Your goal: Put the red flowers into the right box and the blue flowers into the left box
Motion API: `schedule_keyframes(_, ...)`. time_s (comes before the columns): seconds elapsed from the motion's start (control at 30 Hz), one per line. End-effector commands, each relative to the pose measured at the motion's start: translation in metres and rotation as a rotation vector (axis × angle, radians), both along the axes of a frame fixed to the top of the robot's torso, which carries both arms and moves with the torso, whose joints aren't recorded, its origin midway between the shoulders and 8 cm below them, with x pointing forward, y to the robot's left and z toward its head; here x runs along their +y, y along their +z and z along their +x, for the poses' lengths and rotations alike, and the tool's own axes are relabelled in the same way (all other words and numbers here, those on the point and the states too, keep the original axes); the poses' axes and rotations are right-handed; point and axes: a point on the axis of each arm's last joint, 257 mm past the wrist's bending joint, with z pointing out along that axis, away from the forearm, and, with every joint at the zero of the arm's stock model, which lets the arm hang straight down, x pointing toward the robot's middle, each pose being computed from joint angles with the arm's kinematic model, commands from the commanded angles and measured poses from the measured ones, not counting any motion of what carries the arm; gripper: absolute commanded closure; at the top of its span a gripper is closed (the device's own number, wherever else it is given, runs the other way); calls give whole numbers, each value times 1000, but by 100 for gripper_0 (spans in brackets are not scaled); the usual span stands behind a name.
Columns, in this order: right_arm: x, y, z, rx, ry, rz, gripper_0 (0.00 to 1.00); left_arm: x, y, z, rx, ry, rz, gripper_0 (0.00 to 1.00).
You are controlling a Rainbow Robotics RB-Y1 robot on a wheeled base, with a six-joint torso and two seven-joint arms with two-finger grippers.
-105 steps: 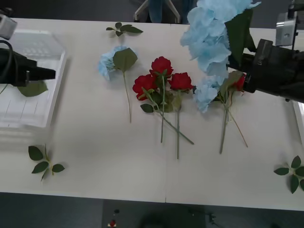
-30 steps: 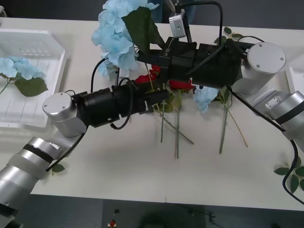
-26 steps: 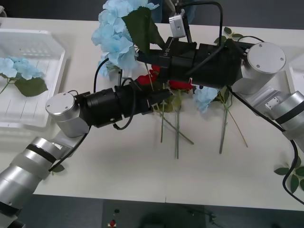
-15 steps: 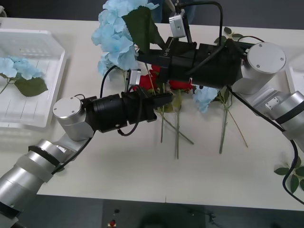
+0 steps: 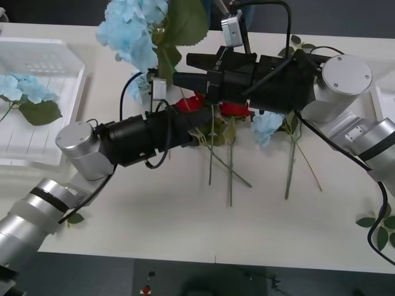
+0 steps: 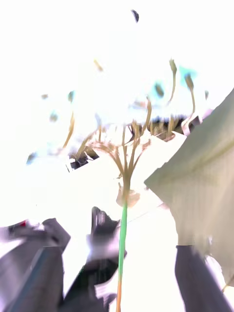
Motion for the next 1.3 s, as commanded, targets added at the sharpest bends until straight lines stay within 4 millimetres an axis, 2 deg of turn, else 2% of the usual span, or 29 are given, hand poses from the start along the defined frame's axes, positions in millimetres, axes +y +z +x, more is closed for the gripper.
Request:
schedule_keyframes(0.03, -14, 14, 8, -60, -24, -32, 0, 40, 41, 16, -43, 24, -18, 100)
schedule_keyframes(0.23, -58, 6, 26, -1, -94, -92, 0, 104, 61, 27, -167, 75, 138, 100)
schedule_keyframes(0.33, -92, -5, 36, 134, -139, -118, 0, 139, 74, 34, -255, 104, 235, 100)
schedule_keyframes(0.37, -109, -10, 41, 199, -167, -126, 0, 154, 79, 36, -288, 115, 279, 100)
schedule_keyframes(0.47, -147, -22, 50, 378, -232, -127, 0, 191, 89, 43, -220, 154, 325, 100)
schedule_keyframes(0.53, -178, -31, 55, 572, -300, -105, 0, 230, 92, 47, -118, 194, 369, 100)
schedule_keyframes(0.57, -185, -34, 57, 620, -315, -98, 0, 241, 93, 48, -94, 208, 383, 100)
schedule_keyframes(0.63, -208, -44, 61, 757, -382, -88, 0, 282, 92, 49, 2, 262, 441, 100)
schedule_keyframes(0.73, -254, -59, 70, 930, -528, -63, 0, 356, 83, 47, 124, 382, 556, 100)
schedule_keyframes(0.77, -267, -65, 72, 961, -569, -63, 0, 376, 82, 45, 151, 417, 582, 100)
schedule_keyframes(0.8, -271, -67, 72, 969, -582, -67, 0, 382, 83, 44, 158, 428, 590, 100)
schedule_keyframes(0.83, -294, -78, 75, 998, -651, -89, 0, 418, 84, 39, 193, 491, 633, 100)
schedule_keyframes(0.87, -306, -88, 74, 1020, -689, -105, 0, 439, 86, 34, 210, 530, 661, 100)
schedule_keyframes(0.9, -312, -94, 74, 1032, -709, -113, 0, 450, 87, 31, 216, 550, 678, 100)
schedule_keyframes(0.93, -324, -107, 74, 1062, -752, -122, 0, 475, 88, 25, 232, 598, 716, 100)
schedule_keyframes(1.0, -339, -121, 75, 1083, -814, -140, 0, 508, 90, 19, 250, 675, 765, 100)
schedule_keyframes(1.03, -343, -124, 75, 1089, -831, -146, 0, 516, 89, 17, 255, 696, 774, 100)
schedule_keyframes(1.1, -362, -136, 77, 1101, -904, -165, 0, 549, 89, 8, 275, 775, 817, 100)
schedule_keyframes(1.2, -387, -150, 75, 1116, -992, -201, 0, 576, 83, -3, 305, 833, 855, 100)
schedule_keyframes(1.3, -400, -163, 74, 1130, -1048, -229, 0, 586, 72, -11, 331, 844, 879, 100)
